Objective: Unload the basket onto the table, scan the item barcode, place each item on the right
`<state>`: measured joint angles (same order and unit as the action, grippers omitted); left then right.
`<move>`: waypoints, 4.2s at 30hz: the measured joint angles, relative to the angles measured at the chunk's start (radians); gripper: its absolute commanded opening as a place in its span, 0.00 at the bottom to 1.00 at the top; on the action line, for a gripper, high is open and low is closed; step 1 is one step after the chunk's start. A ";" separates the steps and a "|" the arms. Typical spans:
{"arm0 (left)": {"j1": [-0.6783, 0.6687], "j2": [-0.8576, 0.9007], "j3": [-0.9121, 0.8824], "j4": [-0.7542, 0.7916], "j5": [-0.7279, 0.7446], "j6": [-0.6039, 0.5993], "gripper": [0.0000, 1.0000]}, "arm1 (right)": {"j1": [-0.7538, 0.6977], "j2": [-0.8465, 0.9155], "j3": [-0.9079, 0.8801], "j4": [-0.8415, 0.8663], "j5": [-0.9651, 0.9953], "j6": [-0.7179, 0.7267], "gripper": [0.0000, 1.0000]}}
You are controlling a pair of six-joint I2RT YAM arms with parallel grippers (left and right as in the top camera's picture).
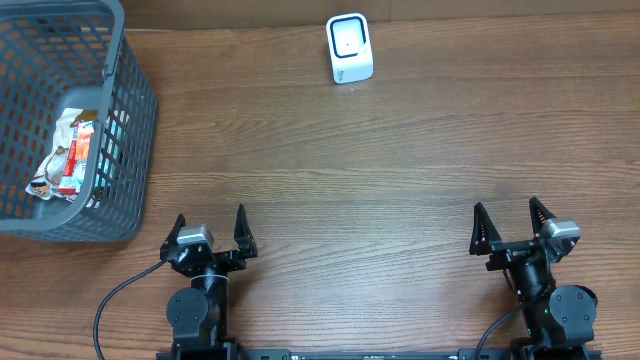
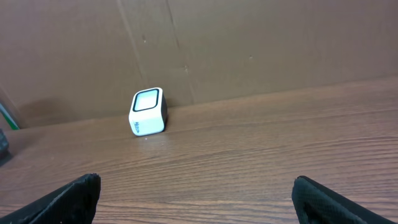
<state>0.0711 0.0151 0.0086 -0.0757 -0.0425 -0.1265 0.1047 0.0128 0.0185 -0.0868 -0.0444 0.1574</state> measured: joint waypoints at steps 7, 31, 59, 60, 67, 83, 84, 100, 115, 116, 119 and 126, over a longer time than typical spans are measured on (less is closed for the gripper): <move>0.000 0.000 0.000 0.000 0.000 0.000 1.00 | 0.000 0.000 0.000 0.000 0.000 0.000 1.00; 0.000 0.000 0.000 0.000 0.000 0.000 1.00 | 0.000 0.000 0.000 0.000 0.000 0.000 1.00; 0.000 0.000 0.000 0.000 0.000 0.000 1.00 | 0.000 0.000 0.000 0.000 0.000 0.000 1.00; 0.000 0.000 0.000 0.000 0.000 0.000 1.00 | 0.000 0.000 0.000 0.000 0.000 0.000 1.00; 0.000 0.000 0.000 0.000 0.000 0.000 1.00 | 0.000 0.000 0.000 0.000 0.000 0.000 1.00; 0.000 0.000 0.000 0.000 0.000 0.000 1.00 | 0.000 0.000 0.000 0.000 0.000 0.000 1.00; 0.000 0.000 0.000 0.000 0.000 0.000 1.00 | 0.000 0.000 0.000 0.000 0.000 0.000 1.00; 0.000 0.000 0.000 0.000 0.000 0.000 1.00 | 0.000 0.000 0.000 0.000 0.000 0.000 1.00; 0.000 0.000 0.027 -0.012 0.000 0.008 1.00 | 0.000 0.000 0.000 0.000 0.000 0.000 1.00; 0.000 0.000 0.048 -0.032 0.000 0.007 1.00 | 0.000 0.000 0.000 0.000 0.000 0.000 1.00; 0.000 0.000 0.148 -0.125 0.000 0.006 1.00 | 0.000 0.000 0.000 0.001 0.000 0.000 1.00; 0.000 0.028 0.462 -0.375 0.010 -0.012 1.00 | 0.000 0.000 0.000 0.000 0.000 0.000 1.00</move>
<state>0.0715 0.0433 0.4706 -0.4507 -0.0322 -0.1387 0.1047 0.0128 0.0185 -0.0868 -0.0448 0.1577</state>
